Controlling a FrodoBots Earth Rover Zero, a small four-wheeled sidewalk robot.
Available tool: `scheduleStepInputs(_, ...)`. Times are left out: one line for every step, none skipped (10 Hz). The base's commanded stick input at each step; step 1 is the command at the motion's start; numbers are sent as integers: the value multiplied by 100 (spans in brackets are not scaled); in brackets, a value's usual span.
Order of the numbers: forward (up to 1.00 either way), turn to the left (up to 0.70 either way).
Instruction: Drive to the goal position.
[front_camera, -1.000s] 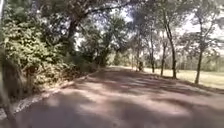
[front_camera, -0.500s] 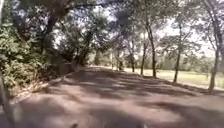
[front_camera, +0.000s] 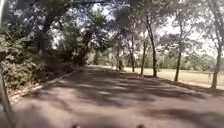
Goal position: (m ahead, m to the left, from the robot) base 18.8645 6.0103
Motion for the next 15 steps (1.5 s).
scheduleStepInputs(70,0)
scheduleStepInputs(70,0)
scheduleStepInputs(70,0)
scheduleStepInputs(70,0)
scheduleStepInputs(70,0)
scheduleStepInputs(70,0)
scheduleStepInputs(70,0)
scheduleStepInputs(70,0)
scheduleStepInputs(70,0)
scheduleStepInputs(70,0)
scheduleStepInputs(70,0)
scheduleStepInputs(70,0)
scheduleStepInputs(70,0)
scheduleStepInputs(70,0)
scheduleStepInputs(70,0)
